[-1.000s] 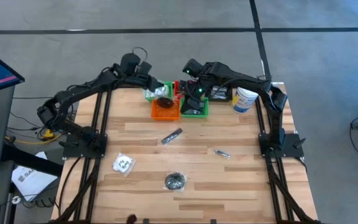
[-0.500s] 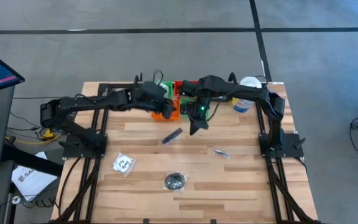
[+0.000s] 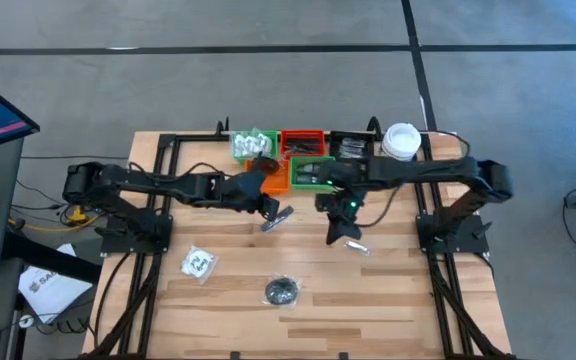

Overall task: Pick & Place Travel size toiletries
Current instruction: Put the black comb into the red bin

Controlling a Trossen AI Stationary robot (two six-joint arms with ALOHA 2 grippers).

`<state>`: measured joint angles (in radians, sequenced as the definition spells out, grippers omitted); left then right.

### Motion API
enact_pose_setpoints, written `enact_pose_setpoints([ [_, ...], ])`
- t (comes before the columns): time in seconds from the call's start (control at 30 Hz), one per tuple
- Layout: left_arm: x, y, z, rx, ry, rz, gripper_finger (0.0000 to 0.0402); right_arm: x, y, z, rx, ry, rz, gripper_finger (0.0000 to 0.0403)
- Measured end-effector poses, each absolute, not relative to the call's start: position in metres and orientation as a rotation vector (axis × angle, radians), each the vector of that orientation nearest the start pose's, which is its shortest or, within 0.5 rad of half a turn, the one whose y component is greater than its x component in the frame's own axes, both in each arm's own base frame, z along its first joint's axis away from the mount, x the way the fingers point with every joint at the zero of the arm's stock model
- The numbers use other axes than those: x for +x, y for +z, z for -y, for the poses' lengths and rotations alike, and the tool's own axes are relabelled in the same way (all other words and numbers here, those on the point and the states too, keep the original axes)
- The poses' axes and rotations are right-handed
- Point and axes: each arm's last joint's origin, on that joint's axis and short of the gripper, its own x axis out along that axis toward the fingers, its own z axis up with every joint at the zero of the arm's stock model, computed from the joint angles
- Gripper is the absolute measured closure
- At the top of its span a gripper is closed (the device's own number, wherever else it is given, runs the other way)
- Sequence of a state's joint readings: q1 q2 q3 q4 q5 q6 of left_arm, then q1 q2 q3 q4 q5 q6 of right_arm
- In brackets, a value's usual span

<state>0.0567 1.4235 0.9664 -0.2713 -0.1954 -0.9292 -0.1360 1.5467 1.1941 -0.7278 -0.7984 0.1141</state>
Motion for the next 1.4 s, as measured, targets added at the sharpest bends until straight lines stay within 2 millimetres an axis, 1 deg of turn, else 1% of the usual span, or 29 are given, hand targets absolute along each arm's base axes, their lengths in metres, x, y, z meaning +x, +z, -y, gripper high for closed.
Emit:
enact_pose_setpoints([
  [0.1,0.300,0.237,-0.023,-0.836,0.578,-0.580,0.0401,0.292,0.250,0.020,0.637,0.478,-0.993,0.0400],
  [0.2,0.306,0.222,-0.023,-0.829,0.599,-0.626,0.0401,0.285,0.242,0.020,0.656,0.392,-0.969,0.0400],
  [0.3,0.314,0.201,-0.019,-0.810,0.615,-0.705,0.0401,0.283,0.240,0.022,0.674,0.293,-0.931,0.0400],
  [0.4,0.320,0.179,-0.012,-0.765,0.651,-0.768,0.0401,0.281,0.250,0.021,0.631,0.231,-0.849,0.0402],
  [0.53,0.325,0.164,-0.006,-0.706,0.705,-0.780,0.0401,0.275,0.274,0.011,0.498,0.169,-0.704,0.0401],
  [0.63,0.327,0.152,-0.007,-0.726,0.732,-0.810,0.0401,0.269,0.288,0.005,0.388,0.145,-0.615,0.0402],
  [0.7,0.329,0.147,-0.008,-0.748,0.740,-0.811,0.0401,0.267,0.292,0.002,0.356,0.125,-0.599,0.0401],
  [0.77,0.330,0.142,-0.009,-0.751,0.749,-0.821,0.0401,0.267,0.292,0.002,0.382,0.096,-0.600,0.0399],
  [0.87,0.333,0.136,-0.008,-0.757,0.750,-0.819,0.0401,0.267,0.286,0.004,0.430,0.081,-0.644,0.0399],
  [1.0,0.335,0.127,-0.010,-0.775,0.738,-0.848,0.0401,0.266,0.276,0.003,0.448,0.083,-0.735,0.0402],
  [1.07,0.337,0.125,-0.009,-0.783,0.716,-0.860,0.0401,0.267,0.275,0.003,0.449,0.083,-0.747,0.0402],
  [1.17,0.339,0.123,-0.006,-0.776,0.669,-0.884,0.0401,0.265,0.271,0.003,0.437,0.084,-0.782,0.0402],
  [1.4,0.341,0.124,0.006,-0.688,0.452,-0.953,0.0401,0.265,0.271,0.003,0.417,0.092,-0.781,0.0402],
])
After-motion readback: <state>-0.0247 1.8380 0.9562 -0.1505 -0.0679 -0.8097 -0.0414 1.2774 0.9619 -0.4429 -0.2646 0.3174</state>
